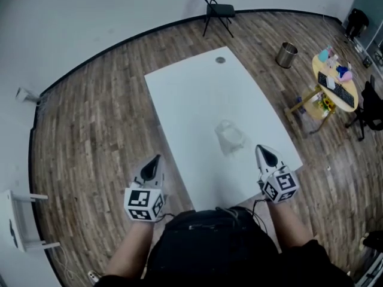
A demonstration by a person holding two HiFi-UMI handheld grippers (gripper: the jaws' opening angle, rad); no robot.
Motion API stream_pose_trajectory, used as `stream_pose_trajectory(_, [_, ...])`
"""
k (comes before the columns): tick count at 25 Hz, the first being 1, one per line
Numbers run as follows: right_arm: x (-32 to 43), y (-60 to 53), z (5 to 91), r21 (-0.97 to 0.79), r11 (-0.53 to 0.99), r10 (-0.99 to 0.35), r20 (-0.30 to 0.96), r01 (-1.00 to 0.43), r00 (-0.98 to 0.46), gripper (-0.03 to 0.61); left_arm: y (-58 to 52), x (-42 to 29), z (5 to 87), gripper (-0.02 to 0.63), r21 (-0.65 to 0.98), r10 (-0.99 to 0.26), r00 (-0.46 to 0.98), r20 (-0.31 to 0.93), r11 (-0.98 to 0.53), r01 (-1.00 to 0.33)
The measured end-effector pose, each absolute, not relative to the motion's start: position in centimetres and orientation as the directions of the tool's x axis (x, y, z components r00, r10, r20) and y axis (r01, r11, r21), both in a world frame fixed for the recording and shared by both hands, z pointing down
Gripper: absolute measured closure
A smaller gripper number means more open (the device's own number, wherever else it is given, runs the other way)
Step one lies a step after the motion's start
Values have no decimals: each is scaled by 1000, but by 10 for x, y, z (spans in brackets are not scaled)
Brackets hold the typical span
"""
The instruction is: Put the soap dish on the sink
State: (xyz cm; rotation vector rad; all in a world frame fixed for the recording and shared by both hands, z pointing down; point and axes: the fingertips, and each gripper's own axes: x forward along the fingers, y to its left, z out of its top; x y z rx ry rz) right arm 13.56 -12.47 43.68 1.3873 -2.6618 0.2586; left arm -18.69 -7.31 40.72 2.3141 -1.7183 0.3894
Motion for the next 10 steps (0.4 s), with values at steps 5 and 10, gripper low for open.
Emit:
stream_pose_trajectory(5, [142, -119, 442, -92, 548, -806, 208, -832, -554, 574, -75, -182, 408, 624, 33, -892, 294, 344, -302, -953])
stream_pose_trajectory(10, [142, -126, 445, -94, 546, -806, 211, -833, -552, 574, -79, -187, 409, 624, 37, -894, 292, 340, -297, -954])
